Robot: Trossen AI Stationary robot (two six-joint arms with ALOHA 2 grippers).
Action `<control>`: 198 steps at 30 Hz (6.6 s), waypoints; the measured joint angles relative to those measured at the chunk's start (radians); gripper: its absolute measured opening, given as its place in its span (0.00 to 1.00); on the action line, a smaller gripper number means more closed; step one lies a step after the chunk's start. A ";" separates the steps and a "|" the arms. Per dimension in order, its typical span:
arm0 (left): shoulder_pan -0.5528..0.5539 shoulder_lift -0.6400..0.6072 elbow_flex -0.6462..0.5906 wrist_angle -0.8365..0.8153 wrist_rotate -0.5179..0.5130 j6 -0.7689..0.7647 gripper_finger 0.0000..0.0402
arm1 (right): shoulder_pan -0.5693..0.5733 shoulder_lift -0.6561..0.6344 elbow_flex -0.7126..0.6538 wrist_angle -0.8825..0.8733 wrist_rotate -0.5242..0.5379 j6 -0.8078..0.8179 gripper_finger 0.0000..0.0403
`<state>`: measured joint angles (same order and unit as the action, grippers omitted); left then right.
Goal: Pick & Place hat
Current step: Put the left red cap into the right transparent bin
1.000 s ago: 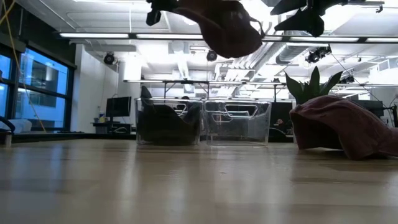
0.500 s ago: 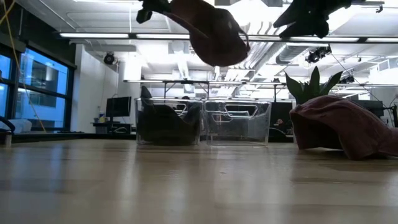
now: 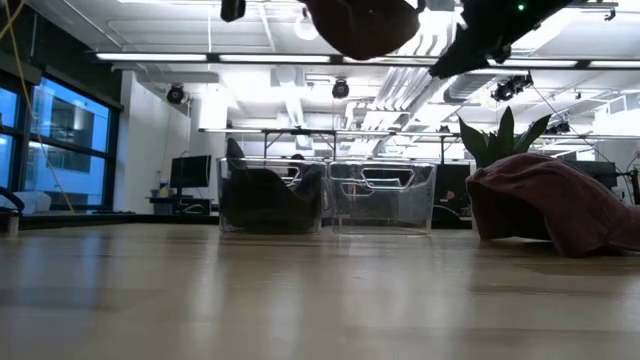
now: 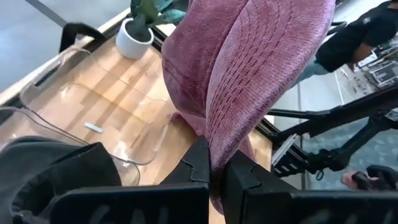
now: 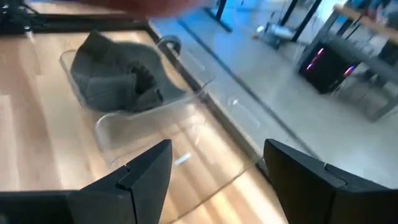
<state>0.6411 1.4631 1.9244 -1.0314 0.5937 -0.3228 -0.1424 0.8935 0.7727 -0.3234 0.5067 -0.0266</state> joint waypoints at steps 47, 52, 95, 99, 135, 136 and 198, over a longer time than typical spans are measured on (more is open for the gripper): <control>-0.170 0.097 -0.002 0.095 0.034 -0.026 0.00 | -0.024 0.193 0.000 0.760 -0.196 0.206 0.62; -0.171 0.097 -0.002 0.097 -0.034 -0.024 0.00 | -0.010 0.171 0.000 0.787 -0.232 0.204 0.62; -0.170 0.096 -0.001 0.169 0.055 -0.030 0.00 | -0.166 0.047 0.000 0.505 -0.341 0.387 0.62; -0.170 0.096 -0.001 0.173 0.098 -0.023 0.00 | -0.173 0.078 0.000 0.555 -0.422 0.397 0.62; -0.170 0.096 -0.001 0.084 0.017 -0.024 0.25 | -0.172 0.096 0.000 0.574 -0.513 0.385 0.01; -0.170 0.096 -0.001 0.082 0.017 -0.024 0.31 | -0.172 0.096 0.000 0.573 -0.513 0.385 0.01; -0.019 -0.063 -0.002 0.007 -0.402 -0.100 0.66 | -0.354 0.834 1.092 -0.792 -0.586 0.294 0.00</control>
<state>0.6224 1.3998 1.9224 -1.0248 0.1921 -0.4232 -0.4961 1.7278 1.8643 -1.1154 -0.0798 0.2676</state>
